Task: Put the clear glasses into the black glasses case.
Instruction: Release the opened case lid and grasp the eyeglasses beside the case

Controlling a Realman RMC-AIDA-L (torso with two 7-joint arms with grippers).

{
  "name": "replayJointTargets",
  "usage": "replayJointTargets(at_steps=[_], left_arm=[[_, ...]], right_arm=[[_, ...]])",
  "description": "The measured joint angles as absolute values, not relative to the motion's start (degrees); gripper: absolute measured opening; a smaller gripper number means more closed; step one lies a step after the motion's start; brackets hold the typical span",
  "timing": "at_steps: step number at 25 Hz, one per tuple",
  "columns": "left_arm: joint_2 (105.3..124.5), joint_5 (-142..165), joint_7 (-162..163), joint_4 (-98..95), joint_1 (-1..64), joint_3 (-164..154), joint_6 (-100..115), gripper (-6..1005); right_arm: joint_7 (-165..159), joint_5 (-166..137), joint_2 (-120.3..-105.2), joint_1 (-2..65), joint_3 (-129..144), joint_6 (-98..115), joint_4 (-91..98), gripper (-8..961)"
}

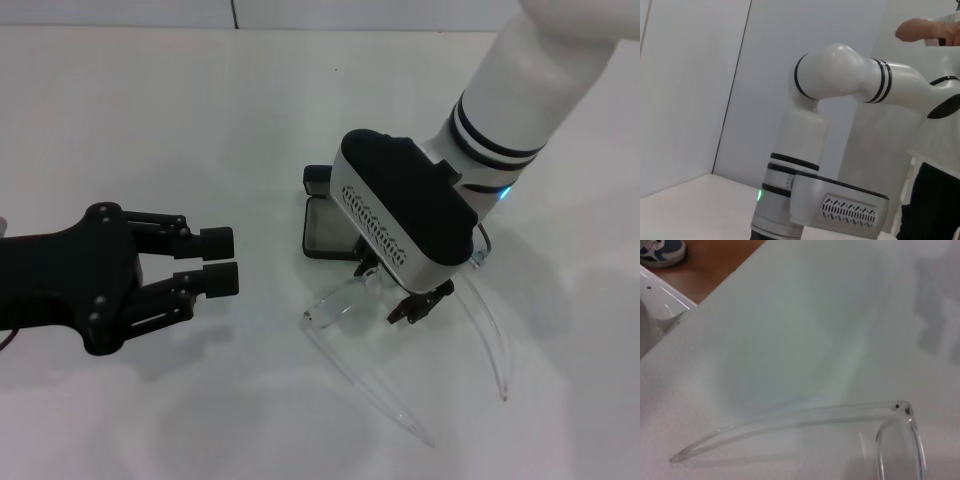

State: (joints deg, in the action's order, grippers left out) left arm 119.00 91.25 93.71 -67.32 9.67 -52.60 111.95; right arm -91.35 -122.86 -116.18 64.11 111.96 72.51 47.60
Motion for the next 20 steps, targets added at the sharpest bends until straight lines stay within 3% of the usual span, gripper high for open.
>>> replayJointTargets(at_steps=[12, 18, 20], left_arm=[[119.26, 90.9, 90.7, -64.9, 9.6, -52.0, 112.0, 203], [119.26, 90.7, 90.4, -64.2, 9.6, -51.8, 111.9, 195], [119.26, 90.7, 90.4, -64.1, 9.4, -51.8, 111.9, 192]], right_arm=[[-92.8, -122.0, -116.19, 63.6, 112.8, 70.9, 47.5, 430], [-94.1, -122.4, -116.18, 61.9, 113.7, 69.5, 49.2, 232], [-94.5, -123.0, -116.18, 60.6, 113.7, 69.2, 50.8, 126]])
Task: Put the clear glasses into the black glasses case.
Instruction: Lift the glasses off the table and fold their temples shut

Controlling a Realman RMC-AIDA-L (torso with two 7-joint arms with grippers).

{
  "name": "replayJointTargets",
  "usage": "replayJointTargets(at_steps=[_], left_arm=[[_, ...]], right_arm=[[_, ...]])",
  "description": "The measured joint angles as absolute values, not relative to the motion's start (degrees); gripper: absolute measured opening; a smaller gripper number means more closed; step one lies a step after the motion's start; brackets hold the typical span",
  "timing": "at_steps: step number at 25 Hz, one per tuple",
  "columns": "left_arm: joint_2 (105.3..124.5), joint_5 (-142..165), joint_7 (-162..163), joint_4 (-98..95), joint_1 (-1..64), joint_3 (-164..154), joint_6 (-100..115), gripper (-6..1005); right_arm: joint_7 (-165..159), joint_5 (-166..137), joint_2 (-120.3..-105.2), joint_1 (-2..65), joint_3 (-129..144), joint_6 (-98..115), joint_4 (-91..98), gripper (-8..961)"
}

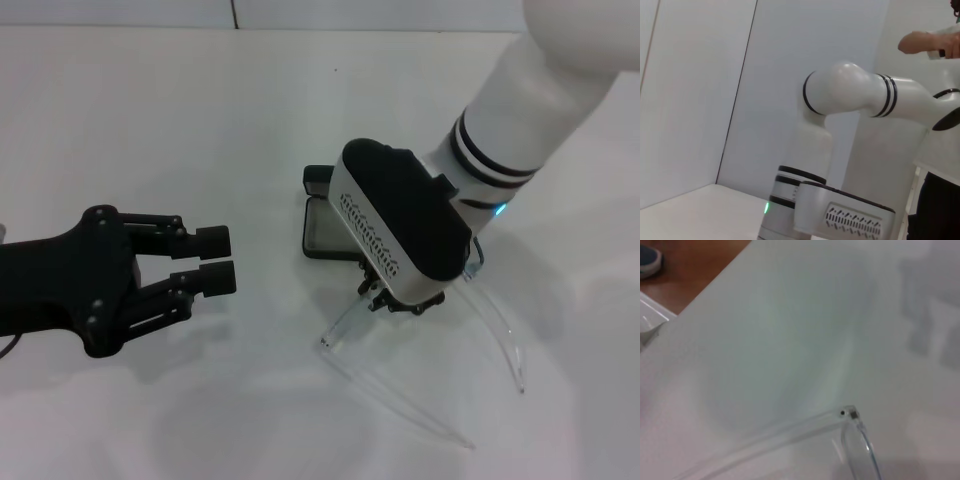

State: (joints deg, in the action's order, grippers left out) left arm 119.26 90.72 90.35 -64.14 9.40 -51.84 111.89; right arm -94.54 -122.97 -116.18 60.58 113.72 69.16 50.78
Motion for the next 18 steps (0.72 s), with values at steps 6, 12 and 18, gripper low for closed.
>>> replayJointTargets(at_steps=[6, 12, 18], left_arm=[[119.31, 90.4, 89.9, -64.1, 8.2, -50.9, 112.4, 184], [119.47, 87.4, 86.6, -62.8, 7.7, -50.7, 114.7, 176], [119.43, 83.0, 85.5, -61.1, 8.9, -51.9, 116.2, 169]], right_arm=[[-98.7, -126.6, -116.19, 54.3, 109.0, 73.6, 61.6, 125], [-100.0, -123.5, -116.17, 43.2, 95.6, 80.6, 76.5, 123], [-99.1, -107.1, -115.76, 32.0, 80.6, 86.0, 84.8, 122]])
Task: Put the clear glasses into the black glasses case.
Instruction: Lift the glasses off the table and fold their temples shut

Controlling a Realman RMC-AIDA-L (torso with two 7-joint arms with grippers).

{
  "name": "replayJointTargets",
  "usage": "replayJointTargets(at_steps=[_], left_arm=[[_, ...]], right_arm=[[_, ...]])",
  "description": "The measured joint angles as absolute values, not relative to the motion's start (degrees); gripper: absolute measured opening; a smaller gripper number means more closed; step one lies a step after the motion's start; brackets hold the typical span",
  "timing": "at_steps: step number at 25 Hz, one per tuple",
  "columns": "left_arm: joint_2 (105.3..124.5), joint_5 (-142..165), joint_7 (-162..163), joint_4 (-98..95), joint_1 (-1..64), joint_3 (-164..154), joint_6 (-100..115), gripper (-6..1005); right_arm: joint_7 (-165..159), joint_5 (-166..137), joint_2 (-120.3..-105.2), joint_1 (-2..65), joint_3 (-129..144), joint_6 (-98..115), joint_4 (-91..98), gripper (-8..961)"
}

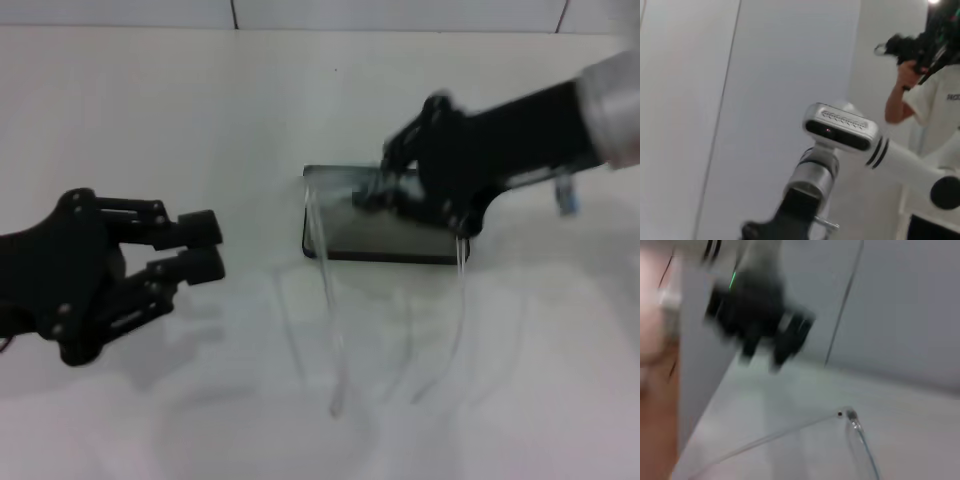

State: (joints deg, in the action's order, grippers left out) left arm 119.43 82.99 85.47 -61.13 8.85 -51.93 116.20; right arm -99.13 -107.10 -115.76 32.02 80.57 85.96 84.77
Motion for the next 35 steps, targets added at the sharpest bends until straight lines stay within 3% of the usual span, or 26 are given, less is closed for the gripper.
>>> replayJointTargets(at_steps=[5, 9, 19, 25, 35], left_arm=[[119.43, 78.2, 82.2, -60.4, 9.9, -60.5, 116.2, 162], [119.44, 75.1, 81.0, -59.9, 11.9, -64.8, 116.3, 157], [119.55, 70.9, 81.2, -56.9, 15.8, -68.5, 116.1, 159], [119.37, 71.9, 77.8, -47.4, 20.3, -68.4, 115.8, 55], [119.55, 73.8, 74.5, -45.9, 20.6, -68.2, 111.0, 55]], right_arm=[[-91.0, -92.0, -115.72, 26.5, 75.8, 86.5, 79.3, 121], [-85.6, -84.9, -115.65, 25.8, 75.3, 87.0, 70.7, 121], [-77.1, -77.8, -115.87, 30.1, 75.6, 88.3, 54.2, 121], [-72.0, -72.6, -116.00, 34.5, 75.8, 90.3, 45.0, 120], [-70.2, -70.3, -116.21, 36.5, 76.4, 91.1, 41.5, 120]])
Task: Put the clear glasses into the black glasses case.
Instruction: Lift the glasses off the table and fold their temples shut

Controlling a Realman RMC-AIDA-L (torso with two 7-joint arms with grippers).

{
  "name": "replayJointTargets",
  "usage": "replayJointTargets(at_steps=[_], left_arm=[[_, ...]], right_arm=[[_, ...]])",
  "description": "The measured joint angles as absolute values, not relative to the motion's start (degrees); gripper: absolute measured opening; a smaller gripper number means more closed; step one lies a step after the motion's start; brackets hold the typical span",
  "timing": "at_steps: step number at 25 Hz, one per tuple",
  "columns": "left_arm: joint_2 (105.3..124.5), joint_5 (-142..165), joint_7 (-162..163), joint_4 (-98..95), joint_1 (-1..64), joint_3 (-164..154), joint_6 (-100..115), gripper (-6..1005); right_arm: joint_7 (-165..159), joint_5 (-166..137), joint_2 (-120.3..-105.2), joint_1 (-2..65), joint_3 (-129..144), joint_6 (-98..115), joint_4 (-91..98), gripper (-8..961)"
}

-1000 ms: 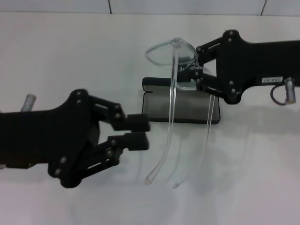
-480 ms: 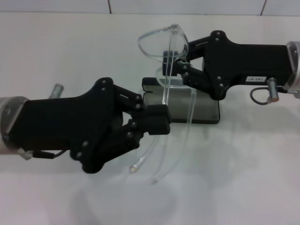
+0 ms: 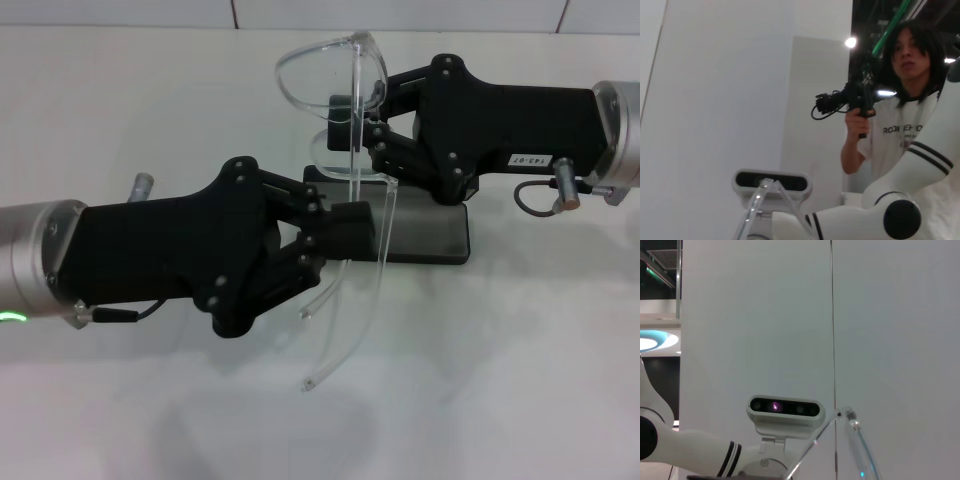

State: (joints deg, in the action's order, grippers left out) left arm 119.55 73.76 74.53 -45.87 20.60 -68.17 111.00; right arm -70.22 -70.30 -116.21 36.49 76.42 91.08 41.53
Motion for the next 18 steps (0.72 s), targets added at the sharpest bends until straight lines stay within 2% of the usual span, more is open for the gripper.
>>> replayJointTargets(at_steps=[18], left_arm=[[119.88, 73.2, 71.6, -43.0, 21.0, -68.3, 104.6, 54]], right_arm=[[-69.5, -69.2, -116.18, 37.3, 78.7, 90.7, 41.4, 120]])
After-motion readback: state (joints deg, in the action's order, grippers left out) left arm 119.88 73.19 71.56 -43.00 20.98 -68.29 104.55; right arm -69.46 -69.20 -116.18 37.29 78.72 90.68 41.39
